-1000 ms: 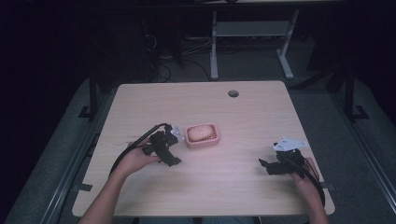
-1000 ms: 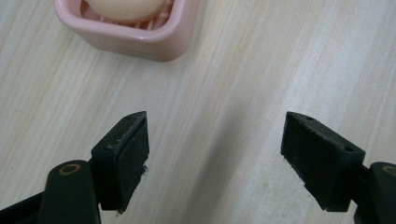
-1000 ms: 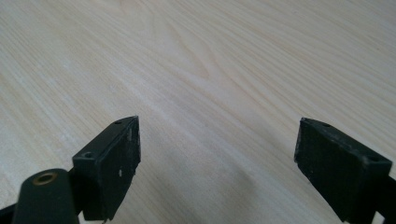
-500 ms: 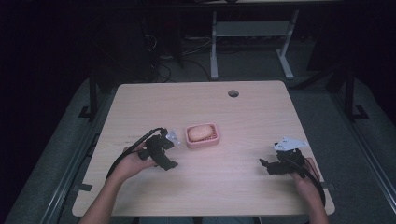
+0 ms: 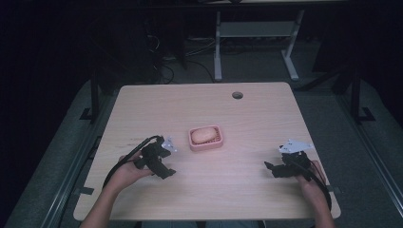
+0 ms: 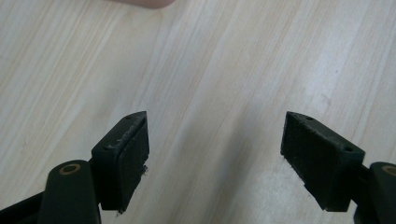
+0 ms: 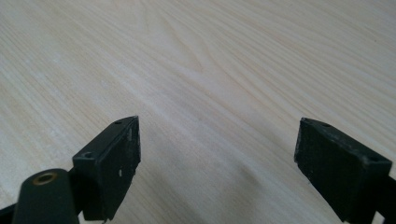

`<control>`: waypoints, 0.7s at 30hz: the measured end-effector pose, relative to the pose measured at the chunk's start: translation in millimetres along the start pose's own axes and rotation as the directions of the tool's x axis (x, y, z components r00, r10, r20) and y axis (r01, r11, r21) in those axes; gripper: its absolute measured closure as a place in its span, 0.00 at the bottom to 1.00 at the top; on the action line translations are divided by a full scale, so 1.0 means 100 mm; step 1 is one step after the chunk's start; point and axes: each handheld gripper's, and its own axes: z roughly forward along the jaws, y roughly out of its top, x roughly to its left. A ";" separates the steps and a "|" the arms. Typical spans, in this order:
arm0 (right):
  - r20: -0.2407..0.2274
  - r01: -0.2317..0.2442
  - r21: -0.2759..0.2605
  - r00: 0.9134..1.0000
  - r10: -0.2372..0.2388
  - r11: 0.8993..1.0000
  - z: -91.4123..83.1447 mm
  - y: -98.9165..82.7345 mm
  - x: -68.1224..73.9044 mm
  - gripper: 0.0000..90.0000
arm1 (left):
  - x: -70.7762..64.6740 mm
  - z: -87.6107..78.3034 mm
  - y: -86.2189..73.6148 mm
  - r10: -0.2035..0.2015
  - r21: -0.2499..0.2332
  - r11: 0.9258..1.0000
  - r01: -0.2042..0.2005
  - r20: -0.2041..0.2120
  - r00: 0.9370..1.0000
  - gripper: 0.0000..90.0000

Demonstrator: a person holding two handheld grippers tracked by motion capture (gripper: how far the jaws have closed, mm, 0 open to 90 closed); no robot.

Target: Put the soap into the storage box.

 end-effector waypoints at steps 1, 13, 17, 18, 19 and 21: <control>0.000 0.000 0.000 1.000 0.000 1.000 0.00 0.00 0.00 0.15 | -0.01 0.00 -0.02 -0.009 -0.006 1.000 0.009 0.000 1.000 0.26; -0.002 0.005 0.010 1.000 -0.005 1.000 0.01 0.00 0.02 0.15 | -0.06 -0.01 -0.19 -0.025 0.003 1.000 0.025 -0.010 1.000 0.26; -0.003 0.004 0.011 1.000 -0.004 1.000 0.01 0.00 0.02 0.15 | -0.08 -0.03 -0.26 -0.048 -0.009 0.999 0.048 -0.013 0.999 0.26; -0.003 0.008 0.012 1.000 -0.008 1.000 0.01 0.00 0.02 0.15 | -0.09 -0.04 -0.30 -0.050 -0.014 0.999 0.050 -0.014 0.999 0.26; -0.003 0.009 0.012 1.000 -0.008 1.000 0.01 0.00 0.02 0.15 | -0.09 -0.04 -0.30 -0.050 -0.014 0.999 0.050 -0.014 0.999 0.26; -0.003 0.010 0.012 1.000 -0.010 1.000 0.01 0.00 0.02 0.15 | -0.10 -0.04 -0.34 -0.060 -0.019 0.998 0.060 -0.012 0.998 0.25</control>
